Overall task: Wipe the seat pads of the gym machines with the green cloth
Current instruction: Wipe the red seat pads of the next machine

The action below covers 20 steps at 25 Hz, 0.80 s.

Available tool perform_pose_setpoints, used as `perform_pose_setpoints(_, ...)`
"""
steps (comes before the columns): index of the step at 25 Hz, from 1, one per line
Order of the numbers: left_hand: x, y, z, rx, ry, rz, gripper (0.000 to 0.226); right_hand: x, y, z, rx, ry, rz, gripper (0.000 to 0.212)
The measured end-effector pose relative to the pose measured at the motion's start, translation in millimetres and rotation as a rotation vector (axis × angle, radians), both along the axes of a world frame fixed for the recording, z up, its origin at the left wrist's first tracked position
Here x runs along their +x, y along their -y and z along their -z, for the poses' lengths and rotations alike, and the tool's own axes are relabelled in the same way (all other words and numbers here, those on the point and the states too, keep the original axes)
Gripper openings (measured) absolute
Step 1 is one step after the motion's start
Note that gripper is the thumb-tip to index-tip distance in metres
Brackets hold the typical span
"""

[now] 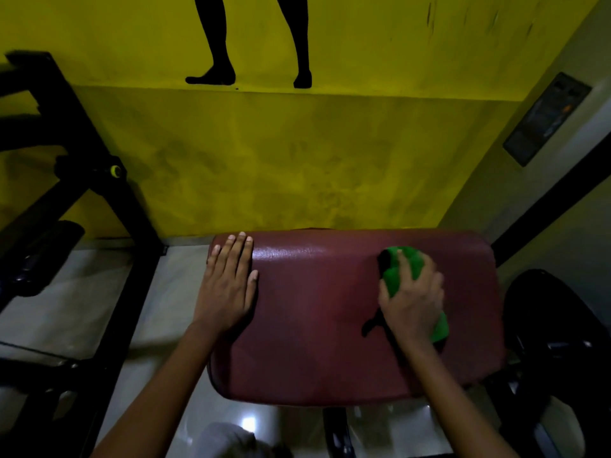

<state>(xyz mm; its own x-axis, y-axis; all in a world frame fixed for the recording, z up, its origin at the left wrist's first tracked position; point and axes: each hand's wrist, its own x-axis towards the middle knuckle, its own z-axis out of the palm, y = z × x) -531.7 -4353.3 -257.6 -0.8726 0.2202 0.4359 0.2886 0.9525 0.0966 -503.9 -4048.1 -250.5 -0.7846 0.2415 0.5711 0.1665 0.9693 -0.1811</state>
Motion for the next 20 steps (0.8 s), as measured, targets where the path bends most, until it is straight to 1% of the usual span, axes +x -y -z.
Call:
perform_pose_setpoints(2,0,0,-2,0.0,0.019,0.016,0.058,1,-12,3,0.237,0.048,-0.244,0.063)
perform_pose_setpoints(3,1,1,-3,0.002,0.024,0.026,0.059,-4,-23,-4,0.285,0.058,-0.281,0.064)
perform_pose_setpoints(4,1,3,-3,-0.001,0.022,0.039,0.059,-11,-30,-10,0.238,0.072,-0.237,0.063)
perform_pose_setpoints(6,0,7,-6,-0.004,0.017,0.07,0.059,-25,-24,-23,-0.071,0.054,0.039,0.055)
perform_pose_setpoints(7,0,9,-7,-0.002,0.014,0.083,0.059,-26,-7,-26,-0.181,0.047,0.156,0.053)
perform_pose_setpoints(8,1,10,-8,0.005,0.014,0.094,0.059,-23,13,-25,-0.193,0.042,0.164,0.053)
perform_pose_setpoints(9,1,11,-7,0.012,0.016,0.102,0.059,-17,33,-20,-0.122,0.029,0.072,0.057)
perform_pose_setpoints(11,-2,16,-8,0.025,0.028,0.118,0.06,1,61,0,0.137,0.031,-0.279,0.068)
perform_pose_setpoints(12,-4,19,-8,0.032,0.041,0.13,0.06,7,61,5,0.264,0.049,-0.43,0.075)
perform_pose_setpoints(13,-5,22,-8,0.037,0.056,0.144,0.06,4,56,2,0.36,0.066,-0.529,0.081)
perform_pose_setpoints(14,-7,26,-8,0.043,0.069,0.161,0.061,-4,48,-4,0.403,0.072,-0.555,0.084)
perform_pose_setpoints(15,-9,30,-9,0.046,0.079,0.186,0.061,-13,43,-10,0.385,0.072,-0.509,0.083)
perform_pose_setpoints(18,-16,41,-15,0.049,0.109,0.268,0.06,-28,57,-25,0.111,0.011,-0.188,0.063)
perform_pose_setpoints(19,-19,43,-17,0.064,0.116,0.292,0.06,-25,70,-24,0.072,0.003,-0.157,0.062)
perform_pose_setpoints(20,-21,45,-18,0.086,0.126,0.31,0.059,-18,84,-18,0.087,0.005,-0.193,0.065)
